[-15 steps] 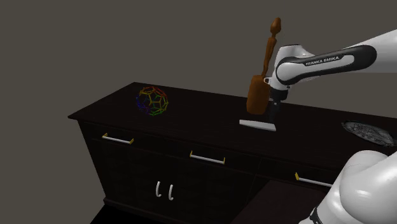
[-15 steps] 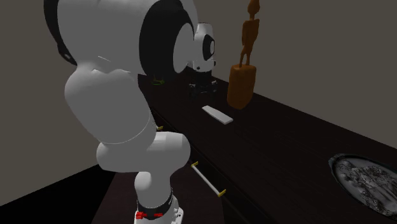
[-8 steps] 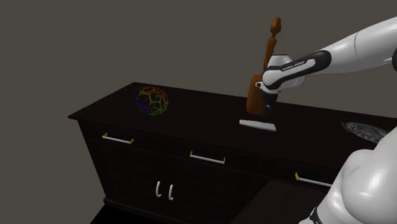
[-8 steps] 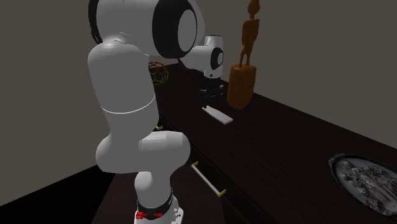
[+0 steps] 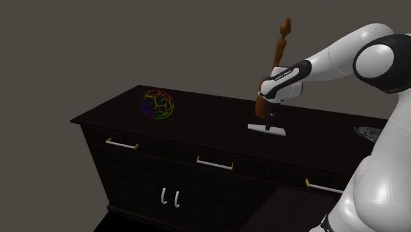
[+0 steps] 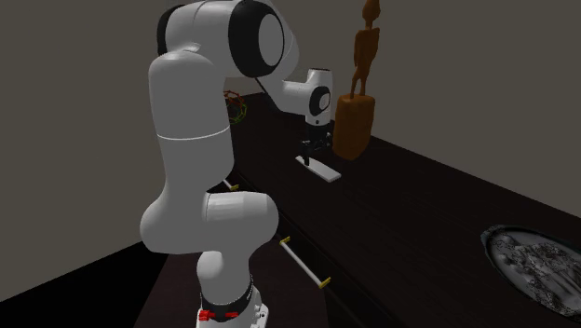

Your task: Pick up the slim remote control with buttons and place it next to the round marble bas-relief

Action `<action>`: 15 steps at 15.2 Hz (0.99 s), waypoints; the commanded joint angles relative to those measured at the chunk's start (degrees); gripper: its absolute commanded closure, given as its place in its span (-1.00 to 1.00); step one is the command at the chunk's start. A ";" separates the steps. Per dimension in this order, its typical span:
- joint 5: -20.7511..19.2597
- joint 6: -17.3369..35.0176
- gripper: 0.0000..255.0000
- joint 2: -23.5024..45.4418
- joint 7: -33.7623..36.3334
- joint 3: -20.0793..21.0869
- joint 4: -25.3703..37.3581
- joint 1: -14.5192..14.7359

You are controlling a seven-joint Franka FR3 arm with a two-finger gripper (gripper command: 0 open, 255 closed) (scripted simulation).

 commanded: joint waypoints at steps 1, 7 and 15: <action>1.03 1.49 -1.00 1.24 -0.85 0.09 -0.45 -0.16; 2.30 3.33 -1.00 2.74 -1.74 0.31 -1.09 -0.40; 2.29 3.33 1.00 2.73 -1.74 0.31 -1.10 -0.39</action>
